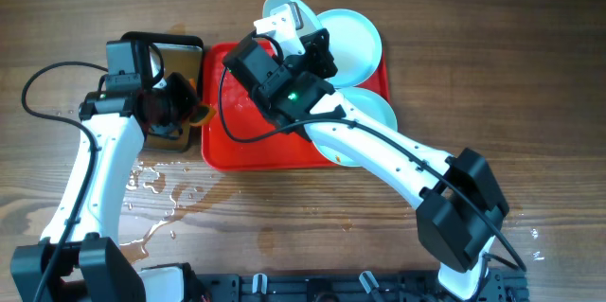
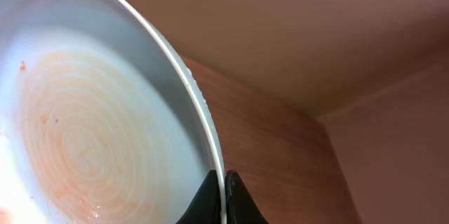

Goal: Clean dirty plates on tray and stack at the side
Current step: 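Lift the scrubbed plate with the right gripper and carry it right, then lower the plate onto the table right of the red tray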

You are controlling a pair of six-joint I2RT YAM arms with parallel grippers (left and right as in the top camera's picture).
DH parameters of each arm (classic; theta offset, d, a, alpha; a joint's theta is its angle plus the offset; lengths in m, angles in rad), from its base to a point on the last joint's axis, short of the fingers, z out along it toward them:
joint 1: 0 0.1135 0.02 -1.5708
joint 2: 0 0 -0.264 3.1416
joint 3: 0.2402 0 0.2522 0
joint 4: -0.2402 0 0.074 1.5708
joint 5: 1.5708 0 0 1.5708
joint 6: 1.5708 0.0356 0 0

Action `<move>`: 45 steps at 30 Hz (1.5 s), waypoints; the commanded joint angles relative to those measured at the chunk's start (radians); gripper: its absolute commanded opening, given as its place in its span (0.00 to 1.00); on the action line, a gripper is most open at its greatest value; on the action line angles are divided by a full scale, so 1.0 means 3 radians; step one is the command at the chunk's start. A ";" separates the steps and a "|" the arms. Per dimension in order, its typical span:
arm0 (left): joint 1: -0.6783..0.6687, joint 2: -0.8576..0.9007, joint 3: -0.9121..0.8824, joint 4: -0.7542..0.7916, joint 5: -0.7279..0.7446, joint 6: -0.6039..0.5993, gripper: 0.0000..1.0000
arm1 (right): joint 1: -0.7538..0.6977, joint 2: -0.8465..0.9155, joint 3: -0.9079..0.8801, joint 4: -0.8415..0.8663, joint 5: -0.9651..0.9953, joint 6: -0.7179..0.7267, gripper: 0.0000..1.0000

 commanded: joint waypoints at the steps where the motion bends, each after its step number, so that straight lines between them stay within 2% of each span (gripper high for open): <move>1: 0.0015 0.0018 0.0009 0.0022 -0.0033 0.0065 0.04 | -0.0008 -0.0057 0.0013 -0.0028 -0.0487 -0.0014 0.04; 5: 0.0015 0.0018 0.0009 0.0020 -0.0033 0.0066 0.04 | -0.0189 -0.0084 0.0013 -0.0201 -0.1900 0.0004 0.04; 8: 0.0014 0.0018 0.0009 0.0020 -0.0032 0.0066 0.04 | -0.0425 -0.0161 0.0013 -0.0328 -0.2673 0.0137 0.04; 12: 0.0015 0.0018 0.0009 0.0020 -0.0033 0.0066 0.04 | -0.1034 -0.0341 0.0013 -0.0558 -0.3651 0.0187 0.04; 19: 0.0014 0.0018 0.0009 0.0020 -0.0033 0.0066 0.04 | -0.2282 -0.0430 0.0005 -0.0997 -0.4534 0.0253 0.04; 23: 0.0014 0.0018 0.0009 0.0020 -0.0032 0.0066 0.04 | -0.2986 -0.0430 -0.0102 -0.1122 -0.4562 0.0371 0.04; 29: 0.0014 0.0018 0.0009 0.0020 -0.0032 0.0066 0.04 | -0.3627 -0.0430 -0.0614 -0.0829 -0.4444 0.0708 0.04; 37: 0.0014 0.0018 0.0009 0.0022 -0.0033 0.0066 0.04 | -0.3750 -0.0430 -0.1391 -0.0230 -0.4320 0.0865 0.04; 45: 0.0014 0.0018 0.0009 0.0020 -0.0032 0.0066 0.04 | -0.3749 -0.0430 -0.1489 -0.0334 -0.3944 0.0979 0.05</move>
